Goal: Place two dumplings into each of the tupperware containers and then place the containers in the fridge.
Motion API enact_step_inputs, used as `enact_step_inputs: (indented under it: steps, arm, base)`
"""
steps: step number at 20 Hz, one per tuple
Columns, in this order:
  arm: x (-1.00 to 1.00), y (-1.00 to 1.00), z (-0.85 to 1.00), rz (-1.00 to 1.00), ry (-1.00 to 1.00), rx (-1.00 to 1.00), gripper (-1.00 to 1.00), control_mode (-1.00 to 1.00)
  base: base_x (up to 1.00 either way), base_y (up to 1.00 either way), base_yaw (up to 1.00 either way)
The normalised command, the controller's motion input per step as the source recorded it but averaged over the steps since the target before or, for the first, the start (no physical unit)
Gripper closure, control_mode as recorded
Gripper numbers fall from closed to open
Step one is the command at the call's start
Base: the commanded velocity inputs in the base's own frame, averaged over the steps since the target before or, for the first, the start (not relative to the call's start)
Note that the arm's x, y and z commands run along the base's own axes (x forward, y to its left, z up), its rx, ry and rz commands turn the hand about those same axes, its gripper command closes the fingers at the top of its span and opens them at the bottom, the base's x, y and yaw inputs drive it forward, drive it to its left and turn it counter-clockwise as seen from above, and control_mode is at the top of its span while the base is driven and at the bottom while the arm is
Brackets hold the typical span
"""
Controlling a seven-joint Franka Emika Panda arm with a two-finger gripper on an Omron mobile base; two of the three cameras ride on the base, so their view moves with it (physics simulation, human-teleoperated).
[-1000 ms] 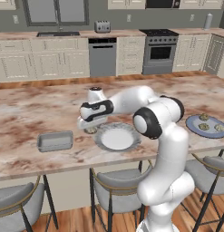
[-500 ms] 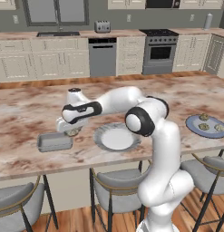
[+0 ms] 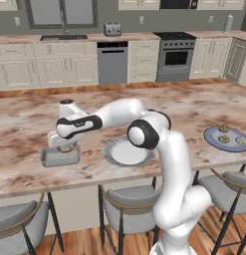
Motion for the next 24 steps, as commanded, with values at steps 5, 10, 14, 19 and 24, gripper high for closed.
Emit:
enact_step_inputs:
  steps: [5, 10, 14, 19, 24]
  arm:
    - [0.16, 0.27, -0.34, 0.0, 0.0, -0.01, -1.0, -1.0]
    - [-0.02, -0.13, 0.02, 0.0, 0.0, 0.0, -1.0, -1.0]
    - [-0.25, -0.2, 0.41, -0.02, 0.01, 0.0, -1.0, -1.0]
    - [-0.33, -0.74, 0.21, -0.04, 0.03, 0.0, -1.0, -1.0]
    - [-0.17, -1.0, -0.17, -0.08, 0.02, 0.06, -1.0, -1.0]
  base:
    - [0.0, 0.0, 0.0]
    - [0.0, 0.0, 0.0]
    - [0.0, 0.0, 0.0]
    - [0.0, 0.0, 0.0]
    - [0.0, 0.0, 0.0]
